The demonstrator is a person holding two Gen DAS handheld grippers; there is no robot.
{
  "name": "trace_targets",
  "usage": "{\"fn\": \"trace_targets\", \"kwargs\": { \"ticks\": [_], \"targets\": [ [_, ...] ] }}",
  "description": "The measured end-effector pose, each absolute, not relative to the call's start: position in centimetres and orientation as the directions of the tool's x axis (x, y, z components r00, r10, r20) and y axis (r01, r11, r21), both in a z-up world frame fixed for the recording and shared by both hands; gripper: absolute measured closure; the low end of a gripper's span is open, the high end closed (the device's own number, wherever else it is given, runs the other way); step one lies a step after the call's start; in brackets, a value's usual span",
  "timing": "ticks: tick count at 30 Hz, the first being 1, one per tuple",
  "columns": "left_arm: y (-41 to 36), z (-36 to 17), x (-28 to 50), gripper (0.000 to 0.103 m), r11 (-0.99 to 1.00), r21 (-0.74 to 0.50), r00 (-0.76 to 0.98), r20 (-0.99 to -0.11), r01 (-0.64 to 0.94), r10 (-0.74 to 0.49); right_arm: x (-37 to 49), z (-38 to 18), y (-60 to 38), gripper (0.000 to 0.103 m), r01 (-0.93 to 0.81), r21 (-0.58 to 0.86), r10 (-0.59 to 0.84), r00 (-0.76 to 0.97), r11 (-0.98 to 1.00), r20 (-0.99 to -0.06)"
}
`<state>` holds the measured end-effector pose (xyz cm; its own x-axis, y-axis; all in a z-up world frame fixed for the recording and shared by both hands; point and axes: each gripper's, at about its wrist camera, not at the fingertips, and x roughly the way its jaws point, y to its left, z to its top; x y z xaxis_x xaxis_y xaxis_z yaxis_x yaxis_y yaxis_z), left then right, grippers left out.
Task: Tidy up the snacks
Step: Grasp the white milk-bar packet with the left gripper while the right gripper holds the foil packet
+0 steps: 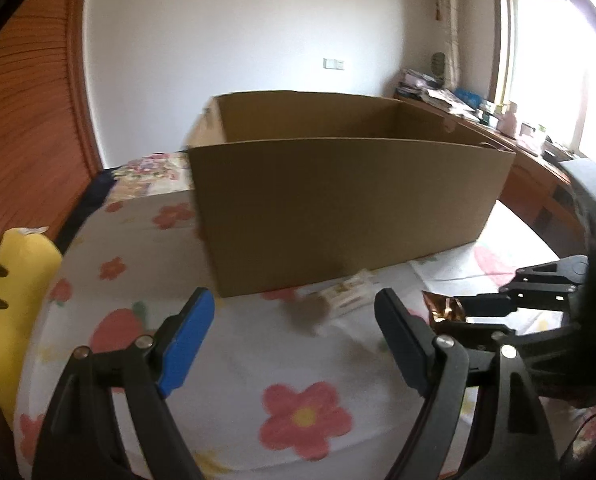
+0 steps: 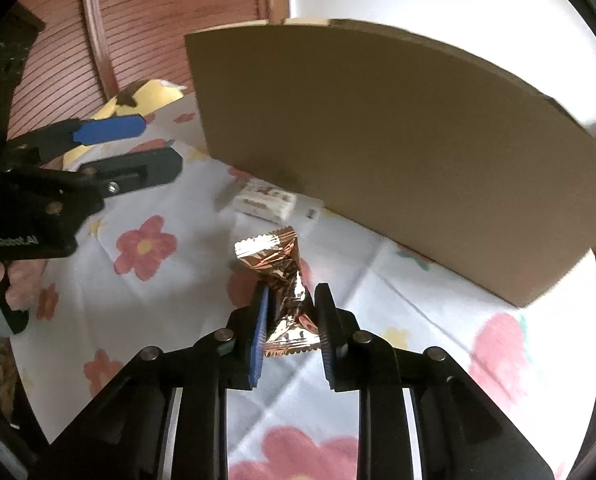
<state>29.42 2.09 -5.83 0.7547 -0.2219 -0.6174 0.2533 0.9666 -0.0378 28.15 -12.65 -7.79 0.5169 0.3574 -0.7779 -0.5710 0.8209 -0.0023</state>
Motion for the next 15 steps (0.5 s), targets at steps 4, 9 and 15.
{"fn": "trace_targets", "kwargs": {
  "ticks": [4,9,15],
  "targets": [
    [0.2,-5.9,30.9,0.02,0.959,-0.012,0.733,-0.643,0.281,-0.223,26.7,-7.1,-15.1,0.082,-0.541,0.029,0.369,0.533,0.841,-0.761],
    [-1.1,-6.2,32.6,0.02,0.945,-0.028,0.692,-0.675,0.325,-0.258,25.3,-7.0,-17.0,0.081,-0.512,0.048,0.367,0.545,0.858,-0.754],
    [-2.8,-6.6,33.7,0.026,0.925,-0.005,0.658,-0.701,0.38,-0.275,24.7,-7.1,-18.7,0.081,-0.499,0.089,0.387,0.536,0.862,-0.75]
  ]
}}
